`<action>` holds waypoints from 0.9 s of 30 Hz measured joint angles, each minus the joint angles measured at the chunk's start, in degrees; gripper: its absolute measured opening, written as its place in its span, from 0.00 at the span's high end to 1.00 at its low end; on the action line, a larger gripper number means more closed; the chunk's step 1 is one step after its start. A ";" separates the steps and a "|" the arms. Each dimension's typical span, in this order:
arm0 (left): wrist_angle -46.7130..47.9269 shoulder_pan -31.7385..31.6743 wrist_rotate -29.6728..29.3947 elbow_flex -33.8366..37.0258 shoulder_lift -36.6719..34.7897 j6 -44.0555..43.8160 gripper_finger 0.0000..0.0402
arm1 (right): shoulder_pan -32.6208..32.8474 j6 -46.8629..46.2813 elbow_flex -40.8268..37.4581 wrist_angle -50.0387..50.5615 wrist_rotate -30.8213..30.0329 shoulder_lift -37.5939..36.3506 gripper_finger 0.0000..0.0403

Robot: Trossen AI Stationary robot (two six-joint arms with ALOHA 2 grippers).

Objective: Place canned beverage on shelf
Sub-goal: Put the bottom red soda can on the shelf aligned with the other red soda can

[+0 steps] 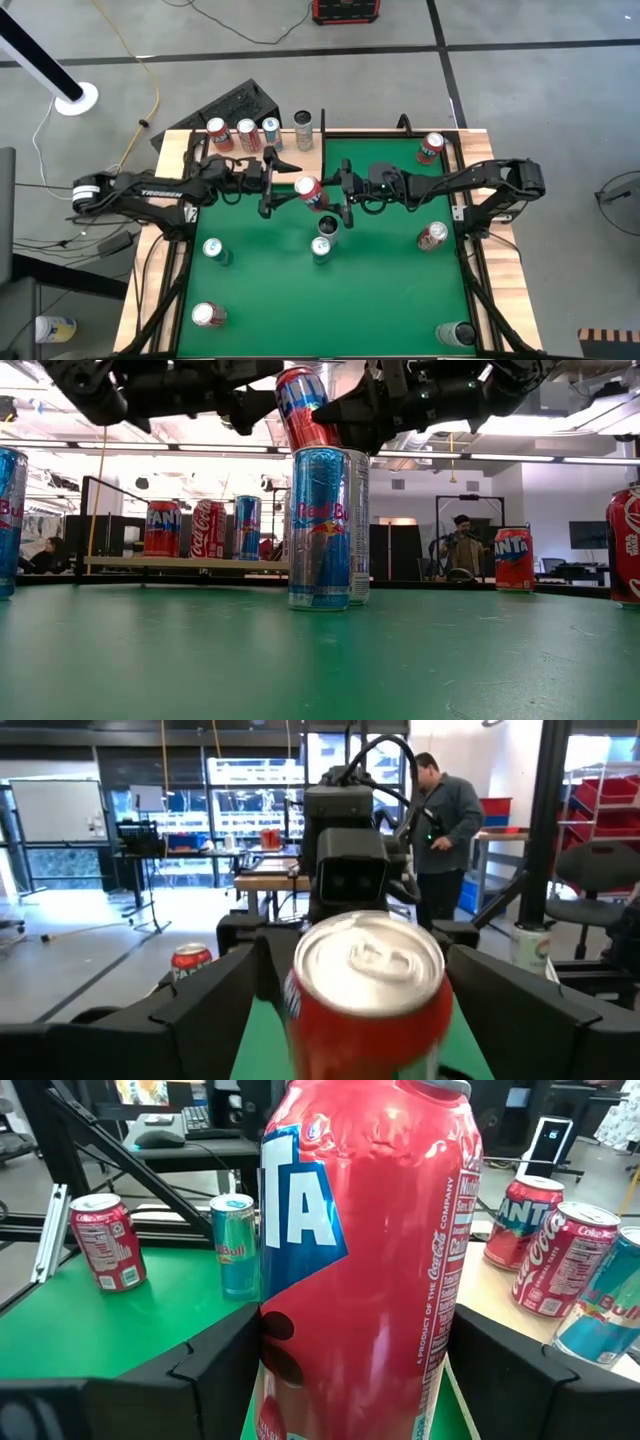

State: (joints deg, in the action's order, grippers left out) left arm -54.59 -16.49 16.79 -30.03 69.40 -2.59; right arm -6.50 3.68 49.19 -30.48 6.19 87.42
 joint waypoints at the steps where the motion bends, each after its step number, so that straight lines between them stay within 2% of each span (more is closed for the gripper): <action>1: 0.02 0.10 -0.08 -0.66 0.80 -0.02 0.21 | -0.01 -0.07 0.00 0.06 -0.18 0.00 0.23; 8: 0.19 1.13 0.89 -4.34 6.93 -0.10 0.21 | -0.02 -0.21 0.00 0.29 -0.32 0.00 0.23; 15: 0.36 1.43 1.15 -6.08 10.15 -0.10 0.21 | -0.02 -0.20 0.00 0.37 -0.55 0.00 0.23; 20: 0.33 1.55 0.92 -6.26 10.41 -0.03 0.30 | -0.02 -0.20 0.00 0.46 -0.44 0.00 0.23; 27: 2.83 1.27 0.60 -6.26 7.85 -0.41 0.30 | -0.07 -0.36 0.22 -0.17 -0.22 -0.02 0.20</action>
State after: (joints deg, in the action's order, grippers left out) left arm -51.76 -15.22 17.39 -36.29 77.25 -3.00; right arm -6.57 3.33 49.41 -30.65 5.98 87.39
